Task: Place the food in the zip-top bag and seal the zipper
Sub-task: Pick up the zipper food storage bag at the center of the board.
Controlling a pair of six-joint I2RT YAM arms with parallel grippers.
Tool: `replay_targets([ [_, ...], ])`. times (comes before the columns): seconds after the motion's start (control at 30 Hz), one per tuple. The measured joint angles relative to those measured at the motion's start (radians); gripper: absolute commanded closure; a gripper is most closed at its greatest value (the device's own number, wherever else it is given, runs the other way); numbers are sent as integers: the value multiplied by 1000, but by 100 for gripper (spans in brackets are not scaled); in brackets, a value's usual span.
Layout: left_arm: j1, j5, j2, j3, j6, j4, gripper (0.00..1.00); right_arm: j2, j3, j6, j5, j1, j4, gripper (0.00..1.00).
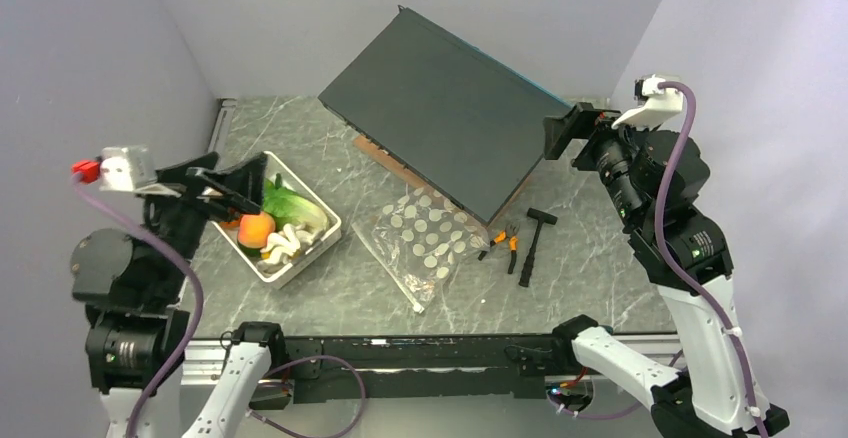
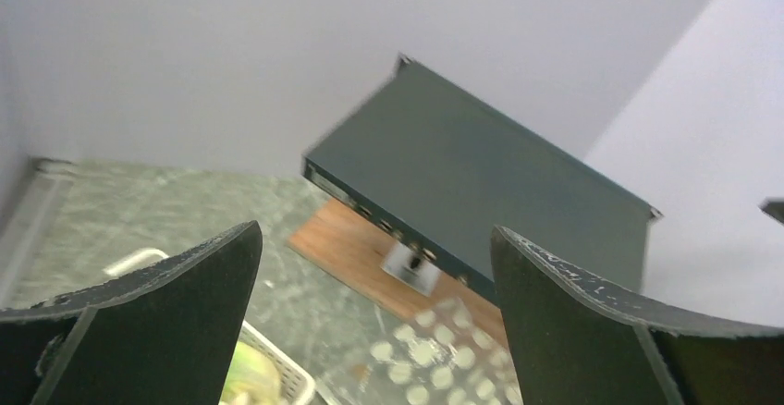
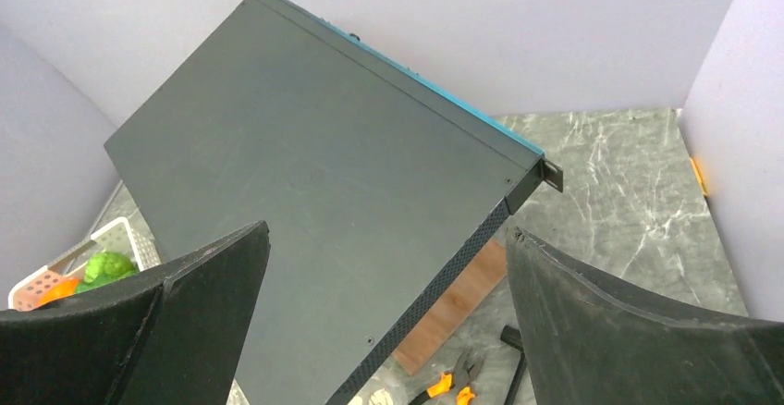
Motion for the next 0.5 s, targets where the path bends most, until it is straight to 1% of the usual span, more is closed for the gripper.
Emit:
replay_targets([
  [0.07, 0, 60, 6, -46, -39, 11, 1, 3, 10, -3, 3, 7, -10, 0],
  [0.17, -4, 163, 15, -196, -105, 45, 1, 36, 39, -7, -33, 23, -34, 0],
  [0.27, -58, 188, 48, -326, -158, 52, 1, 67, 43, -5, -71, 75, -41, 0],
  [0.37, -211, 150, 89, -423, -203, 64, 1, 119, 49, -1, -66, 207, -58, 0],
  [0.5, -492, 13, 101, -539, -255, 118, 1, 216, 55, 2, 21, 470, -58, 0],
])
